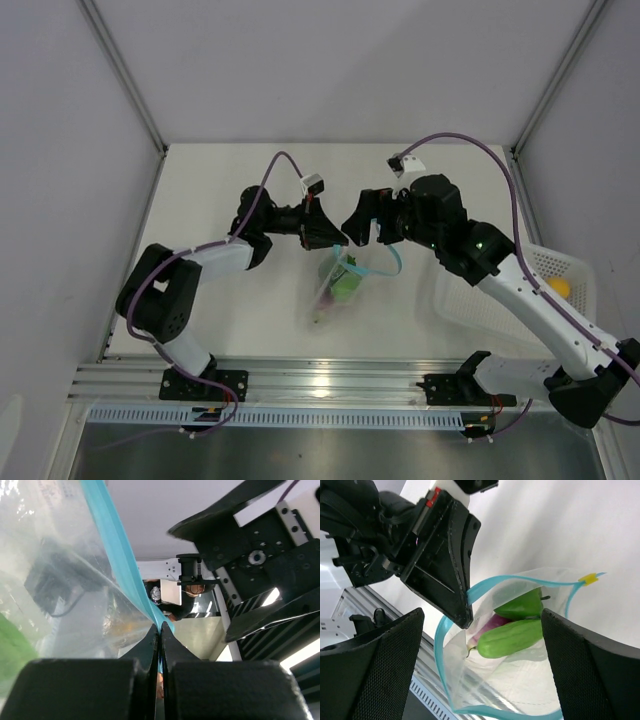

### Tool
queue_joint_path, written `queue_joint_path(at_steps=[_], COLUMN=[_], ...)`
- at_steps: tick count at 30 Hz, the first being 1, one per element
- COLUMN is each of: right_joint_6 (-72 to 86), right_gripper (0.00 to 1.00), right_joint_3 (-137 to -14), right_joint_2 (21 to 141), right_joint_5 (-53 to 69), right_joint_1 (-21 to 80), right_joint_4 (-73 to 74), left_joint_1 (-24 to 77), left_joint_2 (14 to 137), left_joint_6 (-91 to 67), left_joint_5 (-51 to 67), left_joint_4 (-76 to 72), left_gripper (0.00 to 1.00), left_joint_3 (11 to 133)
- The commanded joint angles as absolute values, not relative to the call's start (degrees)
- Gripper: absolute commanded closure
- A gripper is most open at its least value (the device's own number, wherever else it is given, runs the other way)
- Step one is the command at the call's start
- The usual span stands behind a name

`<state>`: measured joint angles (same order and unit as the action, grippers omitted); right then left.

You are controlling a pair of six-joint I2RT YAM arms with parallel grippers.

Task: Place the food in the zip-top bag and seal the zipper
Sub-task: Place the fake vegetable in the zipper food storage bag, then pick up the fake fruit from the bin.

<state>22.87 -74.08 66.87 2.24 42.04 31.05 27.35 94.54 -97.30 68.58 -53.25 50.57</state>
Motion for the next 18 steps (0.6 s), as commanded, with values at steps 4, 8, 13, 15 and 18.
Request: queue_joint_path(at_steps=[4, 8, 13, 15, 18], right_joint_6=[25.7, 30.1, 32.6, 33.4, 34.9], right_gripper=[0.01, 0.01, 0.01, 0.01, 0.01], right_joint_3=[-83.1, -87.8, -88.3, -86.6, -83.7], right_joint_2=[67.4, 69.3, 68.8, 68.2, 67.8], right_joint_5=[-5.0, -8.3, -15.8, -16.5, -18.6], right_joint_1=[40.0, 33.7, 23.7, 17.8, 9.0], right_joint_4=[37.3, 43.9, 50.0, 51.1, 55.0], left_joint_1=[27.6, 27.7, 27.8, 27.9, 27.9], left_joint_2=[90.6, 87.3, 87.6, 87.4, 87.0], left_joint_6=[-87.0, -62.6, -44.9, -44.7, -44.0], left_joint_5=[67.9, 64.3, 58.5, 58.3, 58.4], left_joint_4=[-45.8, -11.1, 17.1, 17.2, 17.6], left_gripper=[0.99, 0.99, 0.99, 0.99, 0.99], left_joint_3=[51.7, 58.9, 66.8, 66.1, 65.1])
